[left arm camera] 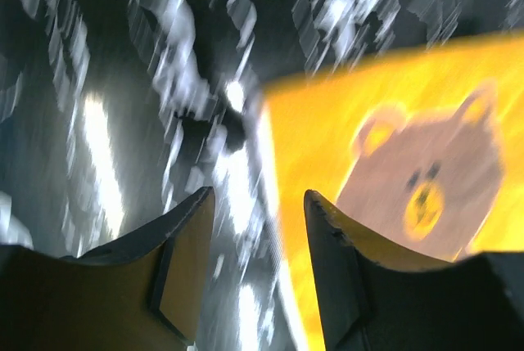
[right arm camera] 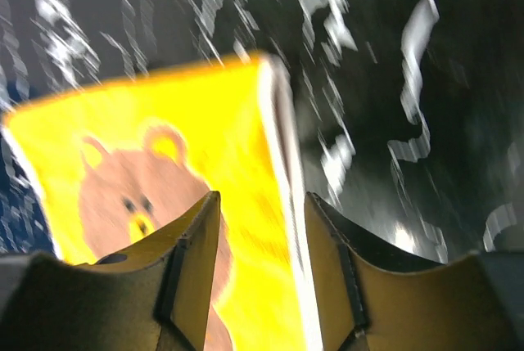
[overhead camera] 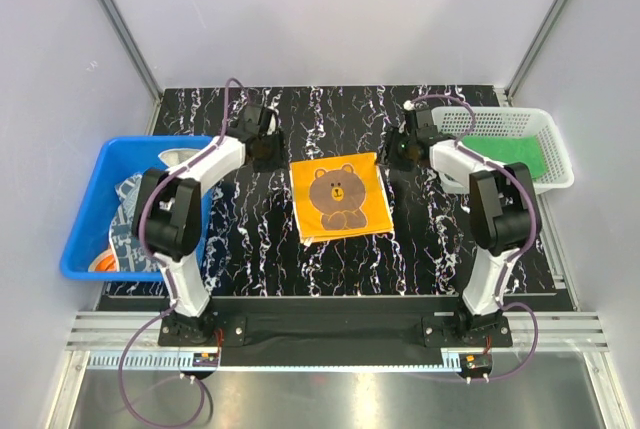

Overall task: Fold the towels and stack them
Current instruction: Fold the towel

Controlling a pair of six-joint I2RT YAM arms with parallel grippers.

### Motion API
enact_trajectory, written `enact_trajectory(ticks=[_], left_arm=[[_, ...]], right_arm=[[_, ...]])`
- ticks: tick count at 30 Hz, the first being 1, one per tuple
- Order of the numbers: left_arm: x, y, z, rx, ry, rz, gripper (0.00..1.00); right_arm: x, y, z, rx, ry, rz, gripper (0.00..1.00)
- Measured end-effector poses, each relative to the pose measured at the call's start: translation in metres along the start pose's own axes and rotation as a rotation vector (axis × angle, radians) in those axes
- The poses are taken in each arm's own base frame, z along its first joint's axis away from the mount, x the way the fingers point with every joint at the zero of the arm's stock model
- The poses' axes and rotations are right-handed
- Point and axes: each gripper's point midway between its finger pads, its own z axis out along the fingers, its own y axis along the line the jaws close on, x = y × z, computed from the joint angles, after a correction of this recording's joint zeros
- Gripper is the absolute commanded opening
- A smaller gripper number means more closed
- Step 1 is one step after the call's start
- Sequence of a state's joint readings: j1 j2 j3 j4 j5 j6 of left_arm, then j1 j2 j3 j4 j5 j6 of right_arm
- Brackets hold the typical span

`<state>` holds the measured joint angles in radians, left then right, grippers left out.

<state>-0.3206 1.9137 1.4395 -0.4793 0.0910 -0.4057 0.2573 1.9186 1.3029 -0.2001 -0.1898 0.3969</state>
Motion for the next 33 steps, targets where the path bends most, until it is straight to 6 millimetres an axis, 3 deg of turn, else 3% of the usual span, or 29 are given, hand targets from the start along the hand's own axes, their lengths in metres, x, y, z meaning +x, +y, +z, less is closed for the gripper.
enact_trajectory(ticks=[5,10,13,15,23,26,33], left_arm=[[0.06,0.009,-0.031,-0.026,0.052,-0.026,0.51],[0.115,-0.003,-0.04,0.009,0.119,-0.014,0.49],[0.136,-0.006,-0.046,0.019,0.141,-0.003,0.47],[0.143,-0.005,-0.05,0.027,0.135,-0.008,0.46],[0.164,-0.013,-0.059,0.077,0.116,-0.007,0.46],[0.17,-0.017,-0.058,0.087,0.119,0.003,0.45],[0.179,-0.014,-0.042,0.068,0.147,-0.012,0.22]], right_arm=[[0.043,-0.019,-0.03,0.069,0.091,0.02,0.48],[0.084,-0.025,-0.049,0.1,0.159,0.026,0.44],[0.12,-0.023,-0.054,0.118,0.216,0.017,0.41],[0.145,-0.021,-0.056,0.125,0.248,0.012,0.4],[0.185,0.002,-0.076,0.082,0.23,0.004,0.39],[0.191,-0.001,-0.084,0.102,0.223,0.011,0.41],[0.189,-0.01,-0.095,0.151,0.197,0.023,0.38]])
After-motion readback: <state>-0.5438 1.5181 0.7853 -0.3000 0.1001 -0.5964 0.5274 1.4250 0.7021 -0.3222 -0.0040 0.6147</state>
